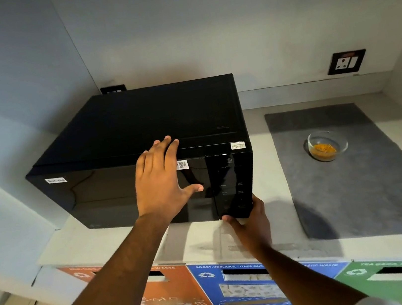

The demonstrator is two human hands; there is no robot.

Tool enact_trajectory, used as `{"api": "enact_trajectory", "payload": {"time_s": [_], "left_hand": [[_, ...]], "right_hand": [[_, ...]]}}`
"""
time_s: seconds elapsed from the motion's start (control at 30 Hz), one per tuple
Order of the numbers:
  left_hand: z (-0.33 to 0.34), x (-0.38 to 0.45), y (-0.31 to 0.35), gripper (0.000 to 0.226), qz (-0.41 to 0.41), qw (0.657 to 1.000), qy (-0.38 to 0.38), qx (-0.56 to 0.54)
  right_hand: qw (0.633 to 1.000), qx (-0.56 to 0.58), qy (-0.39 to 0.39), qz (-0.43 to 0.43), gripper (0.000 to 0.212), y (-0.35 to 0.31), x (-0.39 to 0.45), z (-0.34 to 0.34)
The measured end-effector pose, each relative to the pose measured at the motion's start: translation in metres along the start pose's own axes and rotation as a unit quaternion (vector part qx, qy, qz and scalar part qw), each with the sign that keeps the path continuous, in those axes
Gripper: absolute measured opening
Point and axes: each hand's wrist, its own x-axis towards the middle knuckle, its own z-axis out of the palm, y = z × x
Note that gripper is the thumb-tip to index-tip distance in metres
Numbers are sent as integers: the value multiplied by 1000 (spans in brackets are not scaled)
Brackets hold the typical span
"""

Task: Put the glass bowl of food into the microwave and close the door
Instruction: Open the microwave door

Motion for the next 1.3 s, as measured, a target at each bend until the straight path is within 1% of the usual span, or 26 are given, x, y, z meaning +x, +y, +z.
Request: {"api": "enact_trajectory", "payload": {"time_s": [0.3,0.7,0.83,0.93,1.13,1.2,1.3], "left_hand": [[0,0,1,117,-5,1000,-3,3],[-2,-3,0,119,-7,1000,-10,4],[-8,-12,-2,120,1,1000,-20,7],[-12,-15,-5,121,14,999,-39,-1],[-24,-27,-15,120,47,997,-60,-13],[-28,-34,-19,116,58,996,-66,-19],[-37,-49,-24,100,70,995,-57,-40]], "right_hand": [[1000,-25,19,2,94,-3,-4,6],[999,-39,25,-17,80,-5,-7,2],[998,-44,14,-34,77,-8,-9,-3],[999,-39,-6,-24,79,-11,-7,-8],[995,-26,-94,-4,77,-24,-8,-28],[994,-22,-105,-4,73,-31,-11,-34],[996,-5,-88,-12,66,-47,-22,-42]]}}
